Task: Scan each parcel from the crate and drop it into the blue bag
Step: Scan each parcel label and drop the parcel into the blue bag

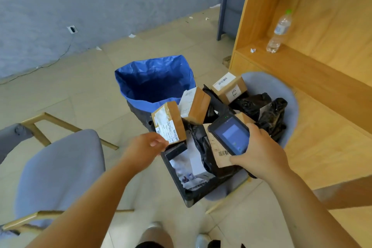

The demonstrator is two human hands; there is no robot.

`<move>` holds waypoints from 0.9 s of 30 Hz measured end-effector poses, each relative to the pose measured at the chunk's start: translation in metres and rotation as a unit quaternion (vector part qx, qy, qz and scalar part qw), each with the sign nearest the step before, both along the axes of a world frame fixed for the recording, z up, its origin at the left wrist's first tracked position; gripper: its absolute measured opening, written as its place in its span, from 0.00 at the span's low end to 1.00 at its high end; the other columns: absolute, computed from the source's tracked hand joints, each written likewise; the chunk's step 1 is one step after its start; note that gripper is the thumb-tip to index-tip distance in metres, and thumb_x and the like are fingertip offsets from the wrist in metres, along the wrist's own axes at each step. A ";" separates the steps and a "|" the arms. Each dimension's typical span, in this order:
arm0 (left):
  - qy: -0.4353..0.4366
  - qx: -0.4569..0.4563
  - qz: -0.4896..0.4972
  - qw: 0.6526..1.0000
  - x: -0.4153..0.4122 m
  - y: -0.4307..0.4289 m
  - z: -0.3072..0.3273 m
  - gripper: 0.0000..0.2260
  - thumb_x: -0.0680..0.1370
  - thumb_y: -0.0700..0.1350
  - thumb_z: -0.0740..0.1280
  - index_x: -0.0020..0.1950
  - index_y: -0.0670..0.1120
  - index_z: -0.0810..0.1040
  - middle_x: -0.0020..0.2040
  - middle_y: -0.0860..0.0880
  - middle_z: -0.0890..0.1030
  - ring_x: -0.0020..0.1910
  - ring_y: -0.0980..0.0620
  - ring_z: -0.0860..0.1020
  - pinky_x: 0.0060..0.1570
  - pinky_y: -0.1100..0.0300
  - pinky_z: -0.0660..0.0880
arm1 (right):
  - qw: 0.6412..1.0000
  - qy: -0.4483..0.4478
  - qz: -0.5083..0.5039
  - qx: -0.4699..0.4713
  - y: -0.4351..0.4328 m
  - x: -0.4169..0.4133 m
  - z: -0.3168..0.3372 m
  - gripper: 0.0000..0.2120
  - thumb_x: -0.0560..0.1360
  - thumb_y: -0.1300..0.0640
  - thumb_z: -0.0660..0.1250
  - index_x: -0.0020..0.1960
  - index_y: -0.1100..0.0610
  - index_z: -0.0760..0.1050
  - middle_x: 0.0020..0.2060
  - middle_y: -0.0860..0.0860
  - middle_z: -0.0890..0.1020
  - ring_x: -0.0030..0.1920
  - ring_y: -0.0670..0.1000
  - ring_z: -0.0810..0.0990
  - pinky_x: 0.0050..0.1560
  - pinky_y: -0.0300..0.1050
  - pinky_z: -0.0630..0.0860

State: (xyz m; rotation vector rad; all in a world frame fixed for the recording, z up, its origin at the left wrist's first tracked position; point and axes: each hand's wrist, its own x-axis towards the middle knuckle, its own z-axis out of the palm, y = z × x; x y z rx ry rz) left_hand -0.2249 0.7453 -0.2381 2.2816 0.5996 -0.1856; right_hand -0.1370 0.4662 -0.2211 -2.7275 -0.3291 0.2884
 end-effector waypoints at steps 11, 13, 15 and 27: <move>-0.045 -0.028 -0.137 0.989 0.133 0.126 -0.053 0.08 0.75 0.46 0.72 0.51 0.55 0.77 0.45 0.58 0.79 0.43 0.60 0.77 0.44 0.64 0.73 | 0.985 0.017 -0.166 -0.047 0.102 0.025 -0.016 0.43 0.60 0.42 0.74 0.67 0.48 0.55 0.57 0.51 0.69 0.51 0.56 0.73 0.38 0.48 0.72; -0.041 0.008 -0.202 0.978 0.152 0.144 -0.059 0.16 0.73 0.46 0.74 0.59 0.51 0.76 0.51 0.54 0.77 0.49 0.55 0.77 0.52 0.58 0.73 | 0.977 0.027 -0.210 -0.041 0.117 0.017 -0.015 0.44 0.60 0.42 0.74 0.68 0.48 0.55 0.56 0.51 0.70 0.50 0.56 0.73 0.39 0.49 0.73; -0.018 0.043 -0.263 0.964 0.168 0.155 -0.069 0.26 0.71 0.46 0.75 0.67 0.47 0.73 0.59 0.49 0.75 0.57 0.49 0.76 0.60 0.52 0.72 | 0.969 0.033 -0.240 -0.054 0.128 0.011 -0.016 0.44 0.59 0.41 0.75 0.67 0.49 0.55 0.55 0.52 0.71 0.50 0.56 0.74 0.42 0.50 0.74; 0.066 0.062 -0.411 0.907 0.207 0.155 -0.122 0.36 0.72 0.43 0.75 0.75 0.49 0.61 0.69 0.48 0.68 0.65 0.47 0.71 0.59 0.56 0.71 | 0.928 0.096 -0.354 -0.070 0.144 -0.015 -0.046 0.45 0.61 0.41 0.73 0.70 0.50 0.54 0.57 0.51 0.71 0.52 0.55 0.73 0.47 0.50 0.74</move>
